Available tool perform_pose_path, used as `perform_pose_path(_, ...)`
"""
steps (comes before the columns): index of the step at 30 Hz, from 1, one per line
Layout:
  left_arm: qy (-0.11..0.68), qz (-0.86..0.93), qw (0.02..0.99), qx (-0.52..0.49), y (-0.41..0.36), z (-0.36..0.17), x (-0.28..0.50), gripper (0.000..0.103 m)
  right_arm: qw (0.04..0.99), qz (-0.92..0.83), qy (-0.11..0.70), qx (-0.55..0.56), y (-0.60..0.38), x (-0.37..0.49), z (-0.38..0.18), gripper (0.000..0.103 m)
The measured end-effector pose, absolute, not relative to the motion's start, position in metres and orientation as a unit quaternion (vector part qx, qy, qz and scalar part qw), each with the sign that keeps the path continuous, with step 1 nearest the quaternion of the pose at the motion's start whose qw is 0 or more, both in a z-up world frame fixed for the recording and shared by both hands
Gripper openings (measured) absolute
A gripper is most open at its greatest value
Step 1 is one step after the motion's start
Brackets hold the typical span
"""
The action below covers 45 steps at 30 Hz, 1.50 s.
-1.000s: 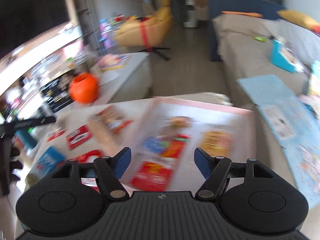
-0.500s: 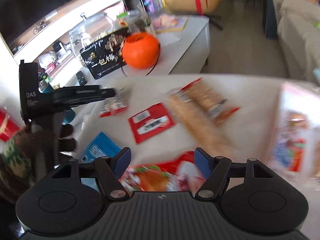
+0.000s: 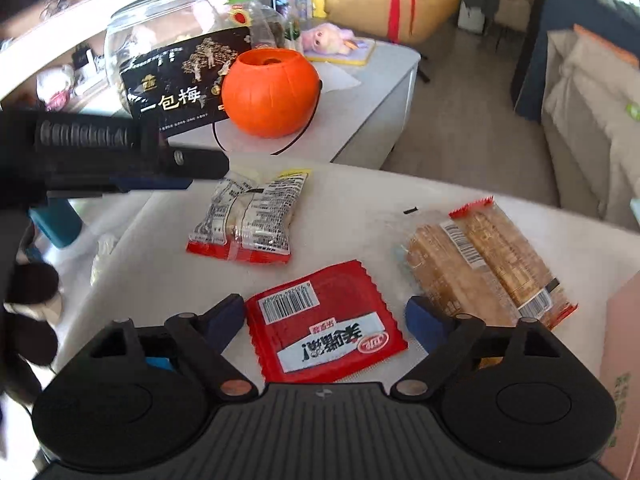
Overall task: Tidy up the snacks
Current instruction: 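Move both grippers back over the remaining snack pile, then grasp a red spicy-strip packet with the right gripper while the left grasps a clear snack packet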
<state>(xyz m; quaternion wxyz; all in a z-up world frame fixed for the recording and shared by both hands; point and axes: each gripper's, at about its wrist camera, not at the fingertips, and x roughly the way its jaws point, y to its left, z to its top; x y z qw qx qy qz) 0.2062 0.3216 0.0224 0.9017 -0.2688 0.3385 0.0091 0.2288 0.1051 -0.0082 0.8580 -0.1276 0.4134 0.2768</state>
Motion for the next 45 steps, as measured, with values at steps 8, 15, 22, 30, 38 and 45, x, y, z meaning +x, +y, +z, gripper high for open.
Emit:
perform_pose_path(8,0.39,0.02,0.91,-0.138,0.264,0.015,0.251,0.056,0.841,0.307,0.421,-0.148,0.084,0.205,0.015,0.057)
perform_pose_path(15,0.412,0.048,0.909,-0.028,0.218,0.015,0.269,0.062,0.85,0.32,0.399,-0.124,0.051,0.188,0.047,0.057)
perform_pose_path(22,0.399,0.031,0.915,-0.05,0.214,0.029,0.237,0.055,0.845,0.345,0.396,-0.103,-0.01,0.144,0.064,0.057)
perform_pose_path(30,0.325,-0.046,0.941,-0.089,0.17,0.076,0.127,0.055,0.837,0.321,0.432,-0.099,-0.087,0.098,0.031,0.058)
perform_pose_path(38,0.342,-0.123,0.922,-0.135,0.088,0.033,0.039,0.055,0.852,0.29,0.421,-0.114,-0.134,0.063,-0.002,0.084)
perform_pose_path(45,0.353,-0.085,0.921,-0.142,0.078,0.009,0.021,0.055,0.878,0.264,0.388,-0.096,-0.161,0.044,-0.01,0.089)
